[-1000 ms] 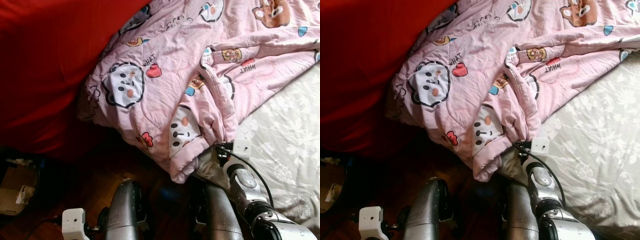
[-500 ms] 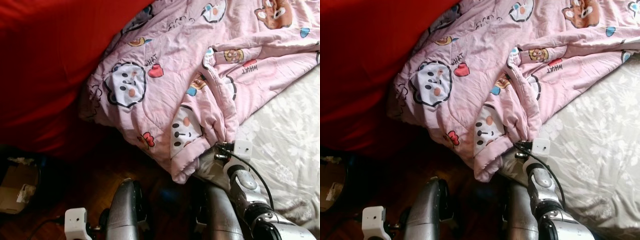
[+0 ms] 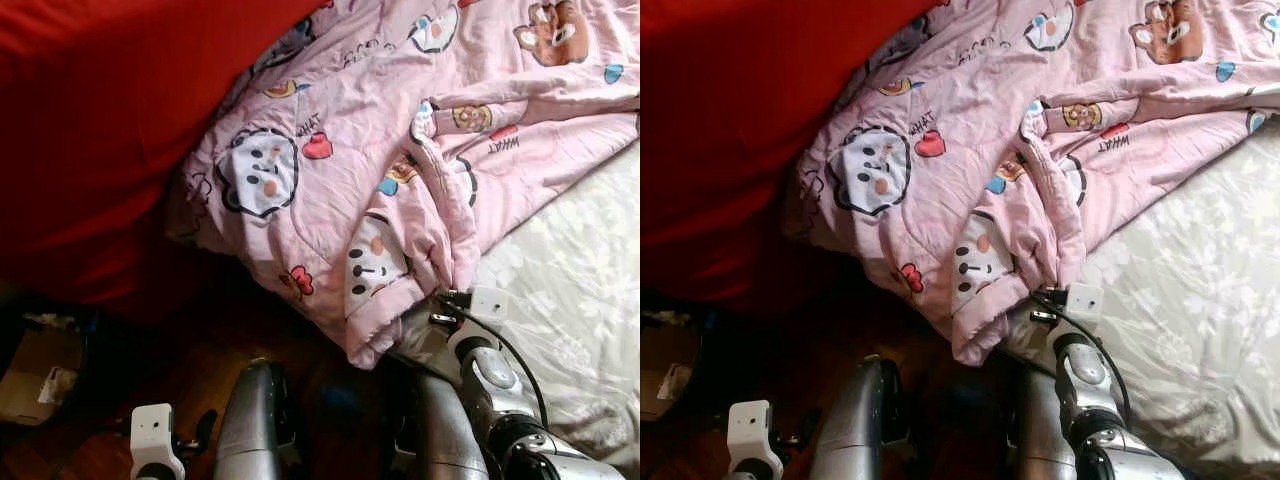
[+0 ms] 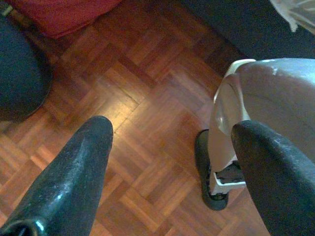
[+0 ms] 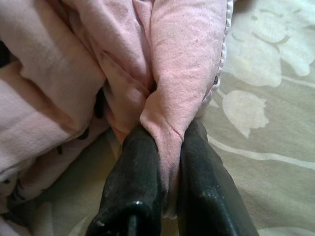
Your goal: Clean up the room
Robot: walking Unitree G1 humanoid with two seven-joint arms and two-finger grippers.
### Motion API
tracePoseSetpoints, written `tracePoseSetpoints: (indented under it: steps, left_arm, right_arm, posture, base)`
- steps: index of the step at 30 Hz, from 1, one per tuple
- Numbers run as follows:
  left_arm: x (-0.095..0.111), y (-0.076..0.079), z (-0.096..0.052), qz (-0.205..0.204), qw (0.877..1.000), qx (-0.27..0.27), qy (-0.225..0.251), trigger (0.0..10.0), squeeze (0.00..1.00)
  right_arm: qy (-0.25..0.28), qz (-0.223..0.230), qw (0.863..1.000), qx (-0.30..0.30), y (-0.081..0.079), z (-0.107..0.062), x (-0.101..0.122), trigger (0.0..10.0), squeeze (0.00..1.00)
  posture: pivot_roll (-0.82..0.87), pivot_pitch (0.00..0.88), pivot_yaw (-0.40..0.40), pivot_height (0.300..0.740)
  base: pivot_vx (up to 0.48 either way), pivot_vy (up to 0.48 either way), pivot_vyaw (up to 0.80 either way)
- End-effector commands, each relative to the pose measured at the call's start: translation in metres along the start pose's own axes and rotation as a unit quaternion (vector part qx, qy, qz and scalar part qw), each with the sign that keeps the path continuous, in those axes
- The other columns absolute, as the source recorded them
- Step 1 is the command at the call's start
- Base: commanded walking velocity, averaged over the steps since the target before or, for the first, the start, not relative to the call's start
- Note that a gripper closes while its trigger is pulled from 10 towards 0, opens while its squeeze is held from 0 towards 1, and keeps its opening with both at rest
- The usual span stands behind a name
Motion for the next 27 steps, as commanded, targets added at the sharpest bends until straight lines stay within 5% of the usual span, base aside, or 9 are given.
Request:
tracePoseSetpoints:
  steps: [1,22,27]
  left_arm:
    - [-0.022,-0.009,-0.009,-0.001,0.999,0.016,-0.042,10.0,0.00]
    - [-0.003,-0.001,0.012,-0.007,0.999,0.032,-0.041,10.0,0.00]
    - [-0.003,0.004,0.015,-0.008,0.999,0.032,-0.044,10.0,0.00]
  right_arm:
    - [-0.002,0.022,1.000,-0.011,0.007,-0.006,-0.011,10.0,0.00]
    - [0.049,0.044,0.998,-0.026,0.014,-0.007,0.006,10.0,0.00]
    - [0.050,0.046,0.997,-0.029,0.016,-0.007,0.007,10.0,0.00]
  posture:
    - [0.08,0.233,0.055,0.614]
    - [0.02,0.111,0.040,0.739]
    - [0.02,0.097,0.032,0.740]
  base:
    - [0.000,0.000,0.00]
    - [0.000,0.000,0.00]
    - [0.000,0.000,0.00]
Point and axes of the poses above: a point about 5 cm out from each wrist's last joint towards the gripper, its own z axis pointing out of the wrist towards the gripper, its own x axis along the axis of the wrist's last joint, y = z × x, the point moved 5 cm from there along z, pointing out of the wrist towards the gripper, and after that the axes turned 5 degrees about z, right-handed, at the moved point
